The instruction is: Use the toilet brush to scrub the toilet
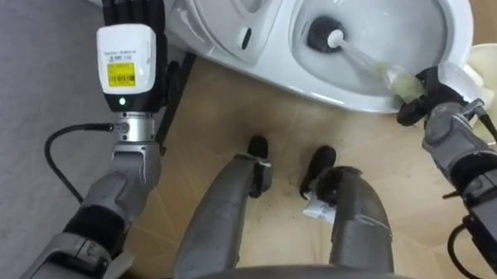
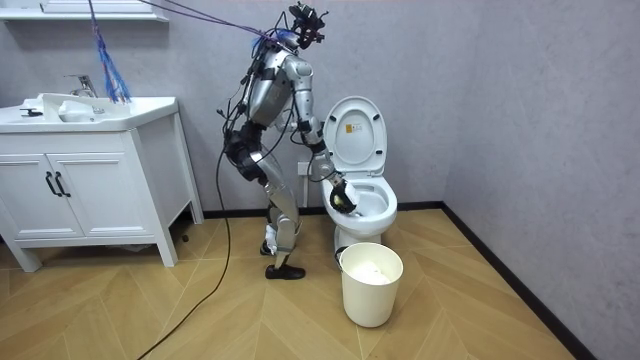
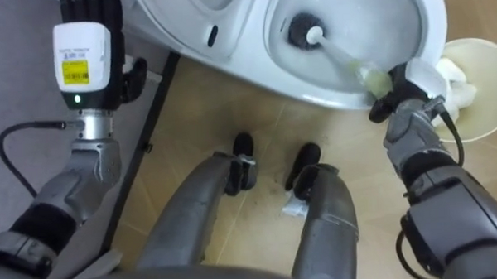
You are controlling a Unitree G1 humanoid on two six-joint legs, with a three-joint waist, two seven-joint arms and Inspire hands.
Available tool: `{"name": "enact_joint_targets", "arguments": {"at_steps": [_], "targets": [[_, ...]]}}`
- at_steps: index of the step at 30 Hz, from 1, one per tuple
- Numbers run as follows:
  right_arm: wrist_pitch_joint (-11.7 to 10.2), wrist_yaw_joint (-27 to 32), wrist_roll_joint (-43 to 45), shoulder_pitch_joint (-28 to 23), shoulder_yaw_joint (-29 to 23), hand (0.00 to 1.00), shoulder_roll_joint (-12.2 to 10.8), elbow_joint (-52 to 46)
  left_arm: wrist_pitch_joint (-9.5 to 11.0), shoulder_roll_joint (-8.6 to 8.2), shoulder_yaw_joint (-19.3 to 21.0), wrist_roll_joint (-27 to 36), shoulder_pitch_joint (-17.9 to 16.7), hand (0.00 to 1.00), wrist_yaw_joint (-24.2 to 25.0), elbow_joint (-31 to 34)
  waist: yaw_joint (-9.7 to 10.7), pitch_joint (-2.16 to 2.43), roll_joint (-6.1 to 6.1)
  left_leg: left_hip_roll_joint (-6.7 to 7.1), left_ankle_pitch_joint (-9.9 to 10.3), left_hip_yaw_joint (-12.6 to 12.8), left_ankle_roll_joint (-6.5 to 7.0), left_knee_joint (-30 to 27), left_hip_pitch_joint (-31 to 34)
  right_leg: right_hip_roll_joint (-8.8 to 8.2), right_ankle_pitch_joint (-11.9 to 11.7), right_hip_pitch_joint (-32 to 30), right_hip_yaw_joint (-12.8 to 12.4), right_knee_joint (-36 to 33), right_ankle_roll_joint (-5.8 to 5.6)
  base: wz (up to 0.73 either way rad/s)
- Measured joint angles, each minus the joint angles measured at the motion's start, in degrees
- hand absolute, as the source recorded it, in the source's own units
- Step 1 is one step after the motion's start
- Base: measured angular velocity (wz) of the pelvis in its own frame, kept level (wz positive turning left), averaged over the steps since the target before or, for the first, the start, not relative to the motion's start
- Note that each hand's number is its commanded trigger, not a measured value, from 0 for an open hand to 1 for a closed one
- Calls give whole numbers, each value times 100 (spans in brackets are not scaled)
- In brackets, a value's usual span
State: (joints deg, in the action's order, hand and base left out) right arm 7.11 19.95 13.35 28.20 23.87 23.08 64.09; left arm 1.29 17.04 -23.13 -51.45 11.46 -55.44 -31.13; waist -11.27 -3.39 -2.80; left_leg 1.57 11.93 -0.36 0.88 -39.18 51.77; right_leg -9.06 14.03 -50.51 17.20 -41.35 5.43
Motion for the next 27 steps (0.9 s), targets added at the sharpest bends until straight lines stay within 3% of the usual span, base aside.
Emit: {"name": "enact_joint_targets", "arguments": {"at_steps": [2,5,8,10,16,22,27], "targets": [[43,-1,335,0,-105,100,-36,-57,-64,0,0,4,-23,0,-2,24,0,2,-3,1,8,7,9,-25,52,-7,0,-52,-9,-53,1,-3],[283,1,876,-63,-92,100,-149,-466,-157,1,22,23,-119,0,9,86,-6,6,-7,-86,13,93,18,-53,45,36,-47,-65,-63,-40,17,-16],[592,-12,1546,-472,-81,100,-143,-1454,-174,4,56,16,-328,0,33,215,-1,22,-15,-110,12,121,16,-58,43,100,-98,-62,-84,10,43,-12],[848,-85,1977,-786,-76,100,-129,-2227,-179,27,147,30,-550,0,30,430,2,33,-26,-190,21,131,-8,-77,43,200,-163,-32,-96,100,68,-16],[1346,-451,2923,-1414,-32,100,-154,-3799,-173,74,346,199,-828,0,32,669,-32,65,-60,-405,7,167,-100,-54,-25,442,-343,92,-113,374,168,-17],[1691,-1060,3588,-1976,-32,100,-82,-5000,-188,216,386,259,-982,0,-2,982,-25,138,-142,-499,5,152,-217,-49,-65,544,-392,149,-109,431,252,-6],[1803,-1431,3895,-2183,-30,100,-50,-5522,-186,216,373,592,-1009,0,-1,977,-24,149,-158,-520,-23,118,-276,-30,-98,587,-399,172,-114,432,295,0]]}}
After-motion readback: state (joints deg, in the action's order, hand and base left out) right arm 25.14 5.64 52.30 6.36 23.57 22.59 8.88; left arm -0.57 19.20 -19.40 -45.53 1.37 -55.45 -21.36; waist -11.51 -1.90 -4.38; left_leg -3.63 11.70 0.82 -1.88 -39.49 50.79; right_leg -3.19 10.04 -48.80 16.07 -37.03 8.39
